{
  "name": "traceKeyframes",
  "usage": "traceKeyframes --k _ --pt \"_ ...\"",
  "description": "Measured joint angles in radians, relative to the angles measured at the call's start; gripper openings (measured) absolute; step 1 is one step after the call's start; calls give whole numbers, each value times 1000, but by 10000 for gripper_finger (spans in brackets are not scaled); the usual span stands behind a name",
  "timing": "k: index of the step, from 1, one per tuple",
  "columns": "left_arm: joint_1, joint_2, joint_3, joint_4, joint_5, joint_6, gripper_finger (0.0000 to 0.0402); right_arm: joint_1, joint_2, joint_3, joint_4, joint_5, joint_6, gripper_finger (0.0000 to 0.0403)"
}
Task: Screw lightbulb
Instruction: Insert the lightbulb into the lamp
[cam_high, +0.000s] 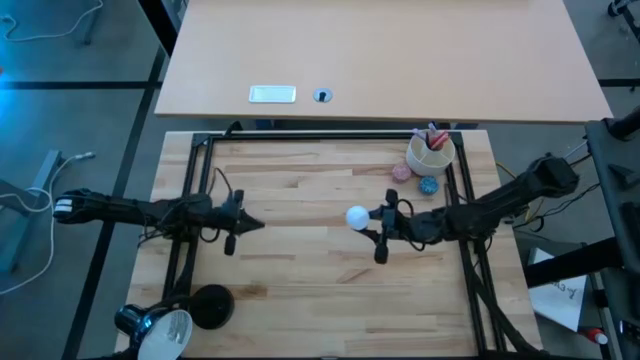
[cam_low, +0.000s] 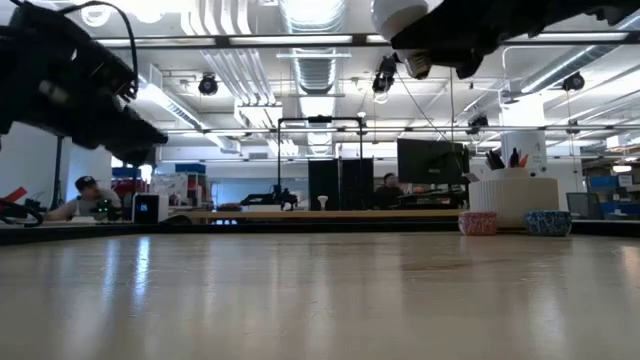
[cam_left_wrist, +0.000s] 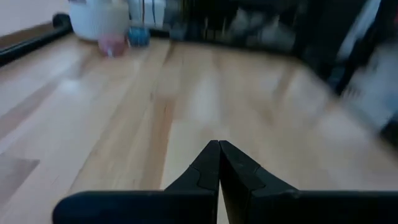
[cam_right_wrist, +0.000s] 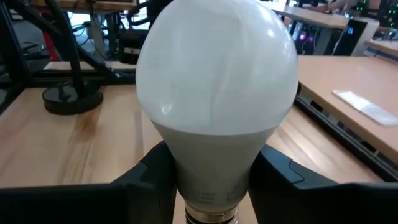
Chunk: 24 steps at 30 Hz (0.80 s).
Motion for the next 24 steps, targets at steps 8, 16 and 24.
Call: traceKeyframes --k 8,16,24 --pt "0 8 0 352 -1 -178 0 -43 63 45 70 0 -20 136" --pt "4 -8 120 352 249 -110 0 -87 136 134 71 -1 -30 137" --pt "2 21 463 -313 561 41 0 -99 196 218 68 -2 -36 142"
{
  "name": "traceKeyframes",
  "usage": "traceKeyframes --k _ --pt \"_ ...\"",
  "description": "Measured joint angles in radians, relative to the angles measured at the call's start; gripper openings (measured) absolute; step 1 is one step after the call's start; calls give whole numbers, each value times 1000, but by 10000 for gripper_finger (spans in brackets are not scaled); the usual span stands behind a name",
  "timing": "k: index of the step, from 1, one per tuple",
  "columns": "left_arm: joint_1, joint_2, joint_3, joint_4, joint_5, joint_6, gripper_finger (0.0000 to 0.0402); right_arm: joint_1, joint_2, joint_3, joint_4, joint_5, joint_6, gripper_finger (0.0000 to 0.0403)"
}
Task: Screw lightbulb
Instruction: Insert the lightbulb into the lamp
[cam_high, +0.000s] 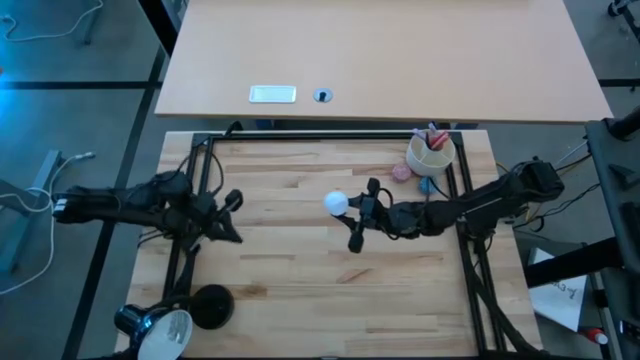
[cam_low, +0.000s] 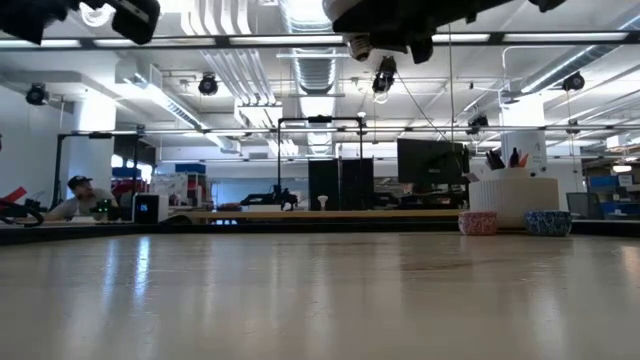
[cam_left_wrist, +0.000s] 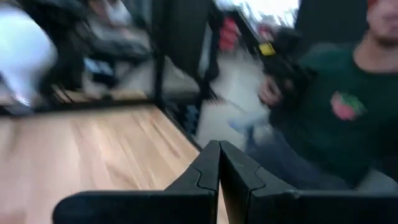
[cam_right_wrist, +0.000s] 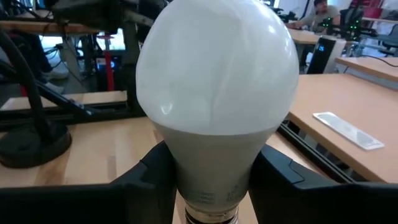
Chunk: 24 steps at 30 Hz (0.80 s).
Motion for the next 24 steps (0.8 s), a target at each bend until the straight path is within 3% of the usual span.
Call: traceKeyframes --k 5,9,17,24 --pt "0 -10 11 -166 49 -12 0 2 33 40 0 -31 47 134" --pt "0 -55 -52 -287 54 -147 0 5 60 73 -1 -55 65 136" --pt "-19 -114 -200 -413 64 -571 0 6 160 200 -12 -59 38 139" --pt "-54 -109 -205 -535 101 -886 0 6 276 324 -39 -81 4 141"
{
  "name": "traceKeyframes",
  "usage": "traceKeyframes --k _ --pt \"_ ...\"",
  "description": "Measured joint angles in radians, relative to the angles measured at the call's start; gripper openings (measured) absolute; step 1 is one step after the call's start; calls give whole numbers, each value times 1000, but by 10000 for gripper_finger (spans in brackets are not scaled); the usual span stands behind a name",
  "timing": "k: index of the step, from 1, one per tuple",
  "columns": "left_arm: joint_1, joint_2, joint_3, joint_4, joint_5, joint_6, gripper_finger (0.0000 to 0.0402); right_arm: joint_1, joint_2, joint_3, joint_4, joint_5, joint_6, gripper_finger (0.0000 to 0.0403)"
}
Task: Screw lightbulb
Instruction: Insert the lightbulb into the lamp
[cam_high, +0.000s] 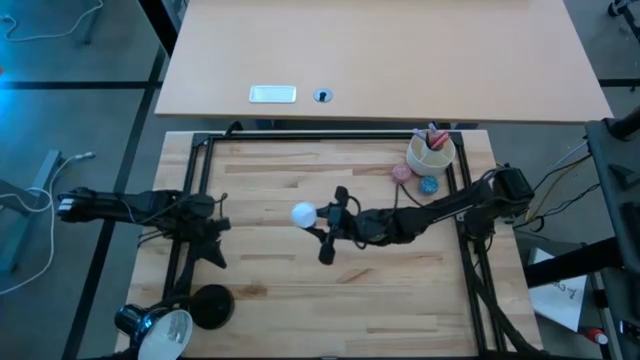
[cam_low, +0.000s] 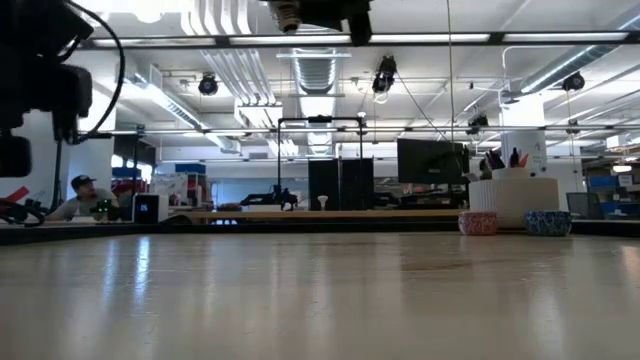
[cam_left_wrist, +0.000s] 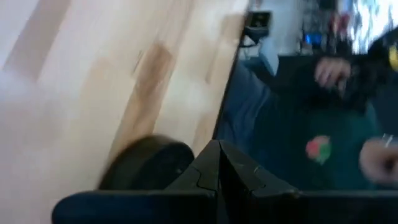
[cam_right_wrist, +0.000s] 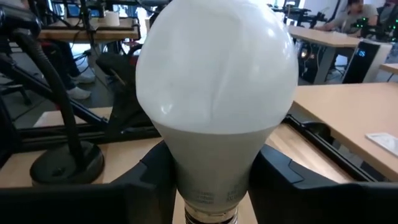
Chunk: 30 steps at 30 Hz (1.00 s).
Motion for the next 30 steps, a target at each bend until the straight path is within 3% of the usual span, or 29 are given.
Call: traceKeyframes --k 3,11,22,30 --pt "0 10 19 -42 20 -160 0 0 39 40 -1 -1 -24 142" --pt "0 108 52 -301 215 -395 0 -6 46 62 -19 -28 -58 138" --pt "-6 308 57 -341 463 -393 0 -6 46 54 -70 -158 -62 136" --pt "-8 369 47 -342 451 -430 28 -1 43 32 -105 -223 -35 134"
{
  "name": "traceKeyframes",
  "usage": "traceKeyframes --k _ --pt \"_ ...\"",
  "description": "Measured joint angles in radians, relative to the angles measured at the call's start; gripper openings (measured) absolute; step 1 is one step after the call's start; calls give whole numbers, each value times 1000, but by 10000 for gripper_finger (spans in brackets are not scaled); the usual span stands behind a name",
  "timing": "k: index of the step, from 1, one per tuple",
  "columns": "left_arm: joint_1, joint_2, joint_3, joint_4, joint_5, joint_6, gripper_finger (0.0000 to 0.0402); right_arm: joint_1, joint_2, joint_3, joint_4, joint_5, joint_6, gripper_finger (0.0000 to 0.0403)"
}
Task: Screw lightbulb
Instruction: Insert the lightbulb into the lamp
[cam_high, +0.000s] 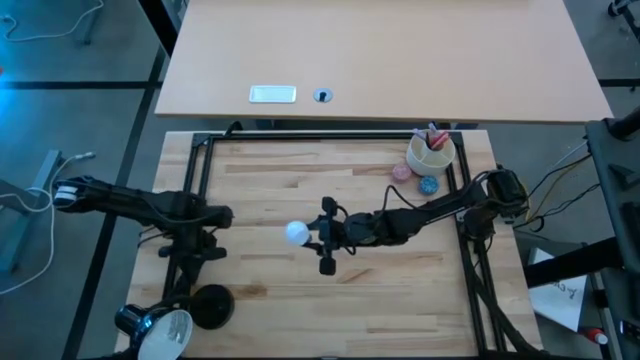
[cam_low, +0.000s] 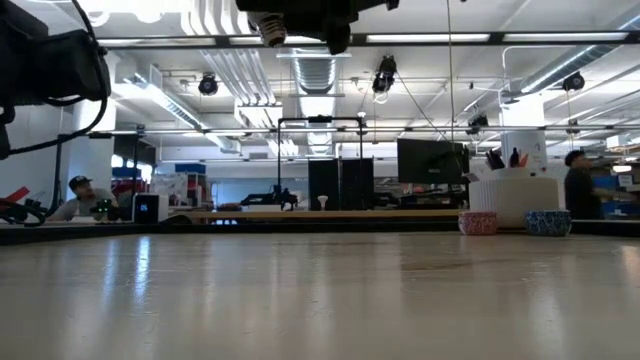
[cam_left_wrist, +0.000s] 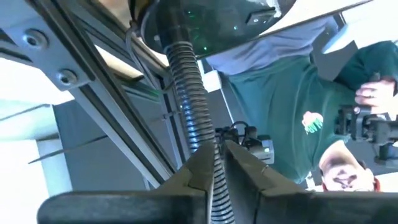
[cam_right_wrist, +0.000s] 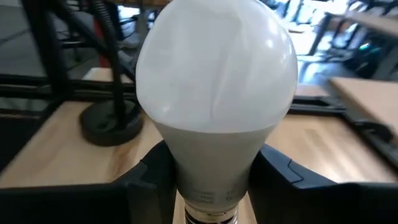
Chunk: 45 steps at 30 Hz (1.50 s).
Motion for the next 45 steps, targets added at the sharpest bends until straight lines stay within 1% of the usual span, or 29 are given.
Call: traceKeyframes --k 6,11,15,18,25,30,32,36,40,45 --pt "-1 30 10 4 22 -19 67 31 -1 -10 -7 -63 10 139" --pt "-17 32 -3 -4 21 -40 106 35 -1 -11 -25 -68 7 134" --pt "-71 45 -5 -17 26 -84 129 37 -1 -11 -25 -137 26 138" --pt "-118 77 1 -8 25 -104 141 38 -1 -15 -30 -169 45 142" --pt "-217 166 5 63 24 -163 162 44 -1 -17 -34 -169 49 132" --pt "-223 209 12 222 24 -185 178 46 -1 -17 -45 -169 49 141" --pt "-222 225 24 255 24 -193 185 48 -1 -17 -45 -169 50 141" --pt "-228 258 31 256 25 -202 202 52 -1 -17 -47 -168 57 134" --pt "-233 290 31 254 28 -203 215 67 -1 -17 -45 -162 70 138" --pt "-243 332 61 258 29 -212 220 80 -1 -17 -44 -161 68 135"
